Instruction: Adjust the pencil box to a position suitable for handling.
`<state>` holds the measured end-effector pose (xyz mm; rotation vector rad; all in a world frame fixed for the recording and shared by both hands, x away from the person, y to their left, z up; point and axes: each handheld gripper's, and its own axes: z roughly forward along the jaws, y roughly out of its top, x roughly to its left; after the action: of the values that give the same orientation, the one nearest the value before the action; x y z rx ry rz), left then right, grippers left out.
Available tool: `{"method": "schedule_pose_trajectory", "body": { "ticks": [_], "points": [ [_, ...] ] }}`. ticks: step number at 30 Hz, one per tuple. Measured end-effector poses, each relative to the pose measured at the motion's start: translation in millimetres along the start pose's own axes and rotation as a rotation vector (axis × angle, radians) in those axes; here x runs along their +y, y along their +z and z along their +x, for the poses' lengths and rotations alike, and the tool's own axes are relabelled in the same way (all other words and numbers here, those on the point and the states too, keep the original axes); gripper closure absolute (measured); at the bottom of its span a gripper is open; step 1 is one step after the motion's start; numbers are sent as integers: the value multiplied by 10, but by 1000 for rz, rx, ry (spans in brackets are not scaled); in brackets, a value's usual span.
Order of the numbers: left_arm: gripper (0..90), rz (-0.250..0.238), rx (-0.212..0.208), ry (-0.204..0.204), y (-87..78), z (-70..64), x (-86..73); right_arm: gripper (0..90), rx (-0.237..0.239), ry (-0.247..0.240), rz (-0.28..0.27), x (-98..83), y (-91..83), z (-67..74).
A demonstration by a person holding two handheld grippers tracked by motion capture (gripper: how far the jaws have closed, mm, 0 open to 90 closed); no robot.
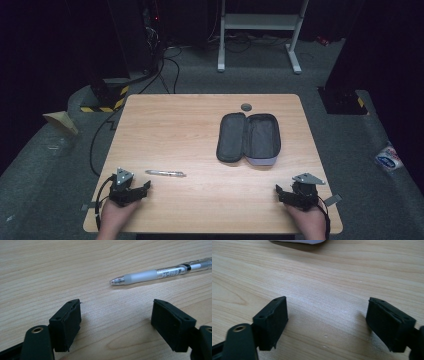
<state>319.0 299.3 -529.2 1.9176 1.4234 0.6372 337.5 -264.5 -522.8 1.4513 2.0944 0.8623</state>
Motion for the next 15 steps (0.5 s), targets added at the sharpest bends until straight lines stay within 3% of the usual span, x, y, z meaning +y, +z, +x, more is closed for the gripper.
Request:
{"method": "schedule_pose_trajectory", "body": {
  "ticks": [4,9,15],
  "points": [
    [243,-2,-1,-1,5,1,2,309,-16,15,-7,-3,-25,-27],
    [244,-2,-2,3,9,6,6,368,-1,46,-28,12,-43,-60],
    [245,-3,2,-3,7,-1,4,396,-16,52,-40,52,-22,-82]
  ]
}}
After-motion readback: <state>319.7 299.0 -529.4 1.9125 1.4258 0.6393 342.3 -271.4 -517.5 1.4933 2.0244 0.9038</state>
